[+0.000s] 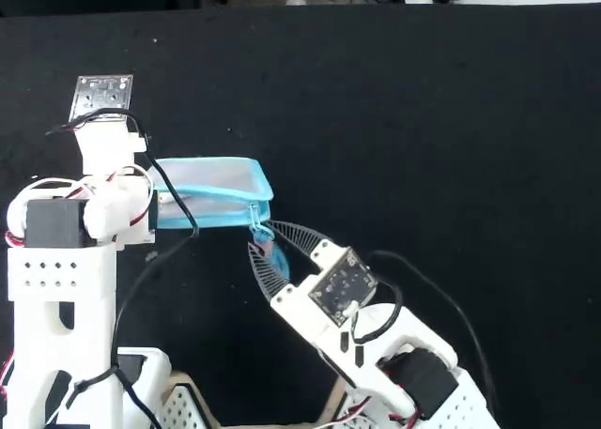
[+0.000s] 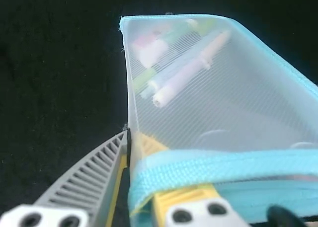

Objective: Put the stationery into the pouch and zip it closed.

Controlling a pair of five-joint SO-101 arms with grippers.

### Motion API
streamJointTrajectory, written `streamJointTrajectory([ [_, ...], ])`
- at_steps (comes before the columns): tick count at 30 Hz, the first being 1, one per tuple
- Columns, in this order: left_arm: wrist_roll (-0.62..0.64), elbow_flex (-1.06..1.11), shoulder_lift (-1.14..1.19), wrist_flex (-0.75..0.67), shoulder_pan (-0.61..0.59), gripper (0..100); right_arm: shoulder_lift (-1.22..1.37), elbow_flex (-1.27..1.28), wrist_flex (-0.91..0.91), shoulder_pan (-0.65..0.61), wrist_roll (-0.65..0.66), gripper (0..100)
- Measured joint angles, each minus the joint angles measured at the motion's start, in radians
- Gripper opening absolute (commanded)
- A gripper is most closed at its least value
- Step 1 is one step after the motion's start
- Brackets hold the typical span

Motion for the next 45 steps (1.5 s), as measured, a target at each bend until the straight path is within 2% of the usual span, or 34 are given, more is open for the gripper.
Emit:
streamJointTrajectory([
  [4, 0.0, 0.0, 0.0, 0.0, 0.0, 3, 0.0, 0.0, 0.0, 0.003, 0.0, 10.0],
  [8, 0.0, 0.0, 0.0, 0.0, 0.0, 3, 0.0, 0.0, 0.0, 0.003, 0.0, 0.6],
  [19, 0.0, 0.0, 0.0, 0.0, 0.0, 3, 0.0, -0.025, 0.0, 0.011, 0.0, 1.1],
  [25, 0.003, -0.018, 0.002, 0.002, 0.003, 3, 0.0, -0.071, 0.002, 0.129, 0.054, 1.1],
  [30, 0.005, -0.055, 0.002, 0.002, 0.006, 3, 0.015, -0.109, 0.002, 0.158, 0.106, 1.1],
  [36, 0.005, -0.112, 0.003, 0.003, 0.006, 4, 0.216, -0.276, 0.002, 0.158, 0.12, 1.1],
  [41, 0.005, -0.18, 0.002, 0.003, 0.006, 17, 0.48, -0.489, 0.002, 0.158, 0.118, 1.1],
  [45, 0.003, -0.199, 0.002, 0.003, 0.002, 19, 0.669, -0.618, 0.002, 0.158, 0.118, 1.1],
])
